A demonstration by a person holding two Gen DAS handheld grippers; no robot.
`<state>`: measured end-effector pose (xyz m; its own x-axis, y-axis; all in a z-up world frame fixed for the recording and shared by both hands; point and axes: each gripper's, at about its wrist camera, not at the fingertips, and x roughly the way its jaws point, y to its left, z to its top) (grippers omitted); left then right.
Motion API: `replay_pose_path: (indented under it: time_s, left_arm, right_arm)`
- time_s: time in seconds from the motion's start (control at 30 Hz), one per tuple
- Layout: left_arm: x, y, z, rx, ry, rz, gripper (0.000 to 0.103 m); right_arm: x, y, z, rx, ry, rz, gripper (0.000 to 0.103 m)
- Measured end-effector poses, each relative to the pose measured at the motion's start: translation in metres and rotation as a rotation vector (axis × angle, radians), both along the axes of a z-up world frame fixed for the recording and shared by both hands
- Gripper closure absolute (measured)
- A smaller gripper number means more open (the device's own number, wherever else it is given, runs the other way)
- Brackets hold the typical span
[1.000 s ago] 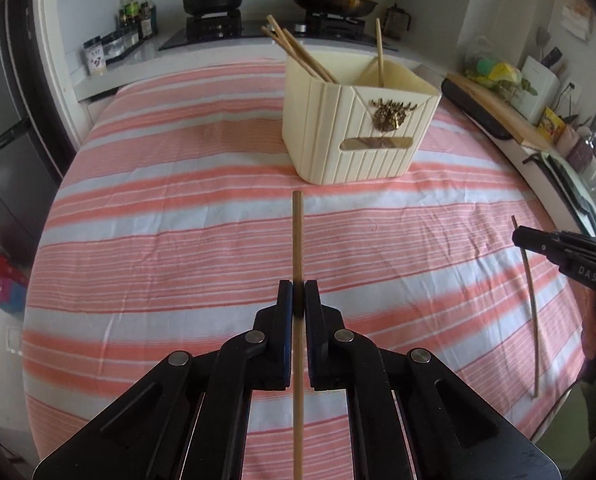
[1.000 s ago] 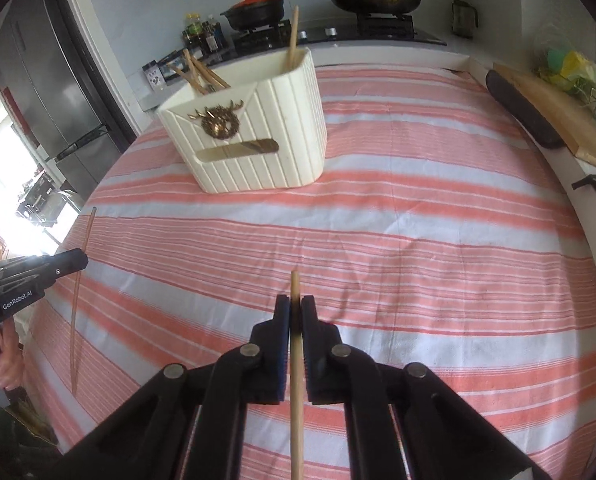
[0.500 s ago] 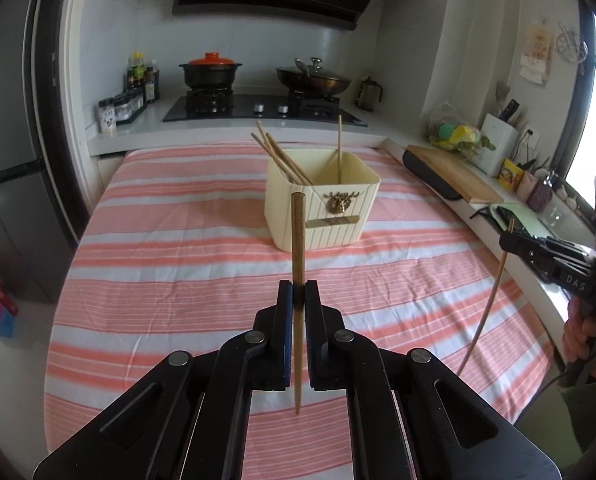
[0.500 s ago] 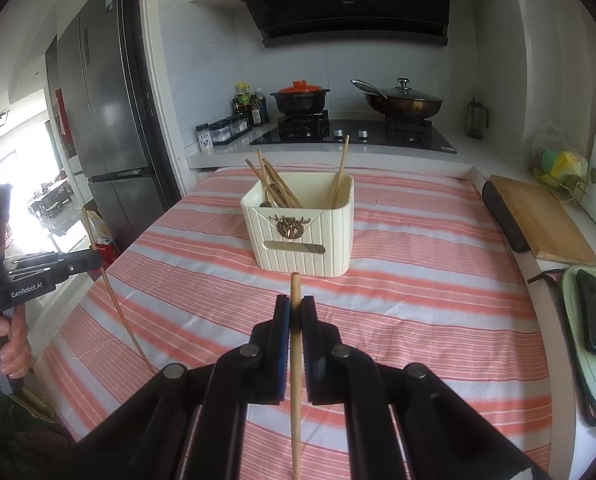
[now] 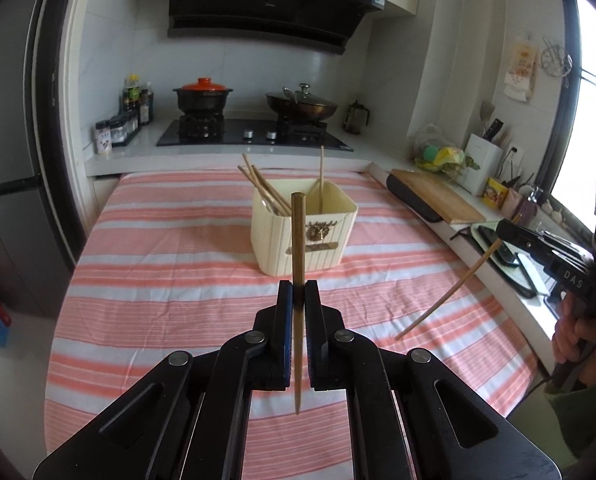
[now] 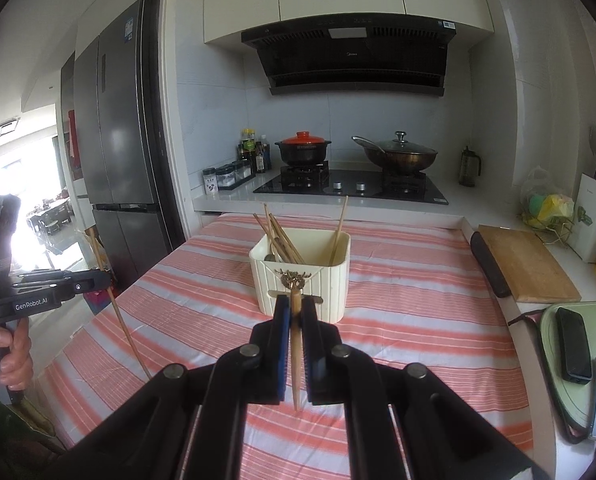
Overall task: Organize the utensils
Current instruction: 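Carry both held chopsticks up over the cream basket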
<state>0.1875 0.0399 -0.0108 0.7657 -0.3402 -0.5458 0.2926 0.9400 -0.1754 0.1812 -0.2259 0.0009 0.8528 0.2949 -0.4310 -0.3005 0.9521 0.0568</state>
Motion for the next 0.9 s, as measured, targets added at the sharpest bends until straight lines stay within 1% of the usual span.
replay_pose_path:
  time_s: [0.17,0.37,0.53,0.77,0.9]
  left_arm:
    - [-0.005,0.0,0.009,-0.001,-0.025,-0.007,0.099]
    - [-0.006,-0.006,0.014,0.042,-0.051,-0.003,0.099]
    - [-0.007,-0.012,0.019,0.07,-0.077,0.003,0.099]
    - [-0.011,-0.019,0.026,0.145,-0.137,0.026,0.099]
    - [-0.011,-0.023,0.024,0.182,-0.151,0.027,0.099]
  right_arm:
    - [-0.005,0.003,0.016,-0.012,-0.028,0.016,0.097]
    - [-0.012,0.009,0.029,-0.016,-0.04,0.043,0.097]
    - [-0.01,0.01,0.034,-0.003,-0.033,0.052,0.097]
    - [-0.006,0.011,0.038,-0.005,-0.037,0.044,0.097]
    - [-0.002,0.011,0.038,-0.005,-0.03,0.044,0.097]
